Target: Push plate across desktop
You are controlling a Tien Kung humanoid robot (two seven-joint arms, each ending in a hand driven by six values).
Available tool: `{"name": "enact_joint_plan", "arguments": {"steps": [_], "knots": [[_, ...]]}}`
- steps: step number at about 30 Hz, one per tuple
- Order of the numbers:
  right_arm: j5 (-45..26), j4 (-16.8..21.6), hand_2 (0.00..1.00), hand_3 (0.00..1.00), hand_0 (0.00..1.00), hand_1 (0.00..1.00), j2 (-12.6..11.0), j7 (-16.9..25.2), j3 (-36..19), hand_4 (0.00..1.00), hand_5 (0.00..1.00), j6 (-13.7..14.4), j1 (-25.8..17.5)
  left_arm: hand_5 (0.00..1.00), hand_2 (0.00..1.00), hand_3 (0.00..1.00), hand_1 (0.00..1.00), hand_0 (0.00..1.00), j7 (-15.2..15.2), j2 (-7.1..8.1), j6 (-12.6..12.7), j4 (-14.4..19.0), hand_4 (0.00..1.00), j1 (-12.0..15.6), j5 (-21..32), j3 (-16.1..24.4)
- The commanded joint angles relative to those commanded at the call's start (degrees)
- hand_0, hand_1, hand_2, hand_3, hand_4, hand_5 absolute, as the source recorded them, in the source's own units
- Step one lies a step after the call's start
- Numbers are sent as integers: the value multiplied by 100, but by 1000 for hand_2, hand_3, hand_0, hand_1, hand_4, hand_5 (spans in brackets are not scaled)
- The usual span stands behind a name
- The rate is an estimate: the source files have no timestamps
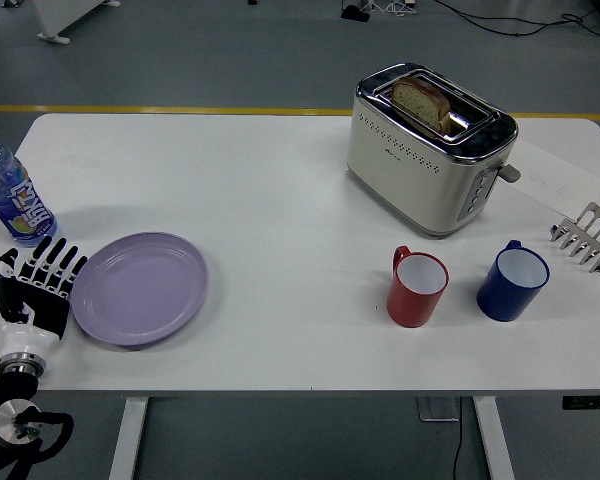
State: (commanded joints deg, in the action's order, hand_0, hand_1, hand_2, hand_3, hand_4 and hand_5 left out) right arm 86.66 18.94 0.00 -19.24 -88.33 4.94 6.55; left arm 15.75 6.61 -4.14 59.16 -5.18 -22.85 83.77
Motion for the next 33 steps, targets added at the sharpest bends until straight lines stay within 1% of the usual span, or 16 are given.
{"name": "enact_joint_plan", "arguments": {"steps": [6, 15, 25, 33], "knots": [[7, -1, 626, 634, 582, 553, 0, 2, -4, 145, 661, -4, 6, 998, 674, 589, 705, 684, -3, -20, 0, 0, 513, -28, 22, -95], [24, -3, 626, 634, 581, 553, 0, 6, -12, 144, 658, -13, 20, 998, 671, 586, 703, 682, 8, -49, 11, 17, 510, -73, 126, -356], [44, -7, 626, 634, 581, 553, 0, 17, -24, 146, 661, -22, 33, 998, 670, 586, 701, 681, 24, 16, 32, 123, 507, -128, 337, -800], [69, -12, 625, 634, 581, 552, 0, 31, -40, 145, 657, -33, 32, 998, 669, 585, 700, 679, 88, 107, 98, 211, 506, -173, 529, -1205]]}}
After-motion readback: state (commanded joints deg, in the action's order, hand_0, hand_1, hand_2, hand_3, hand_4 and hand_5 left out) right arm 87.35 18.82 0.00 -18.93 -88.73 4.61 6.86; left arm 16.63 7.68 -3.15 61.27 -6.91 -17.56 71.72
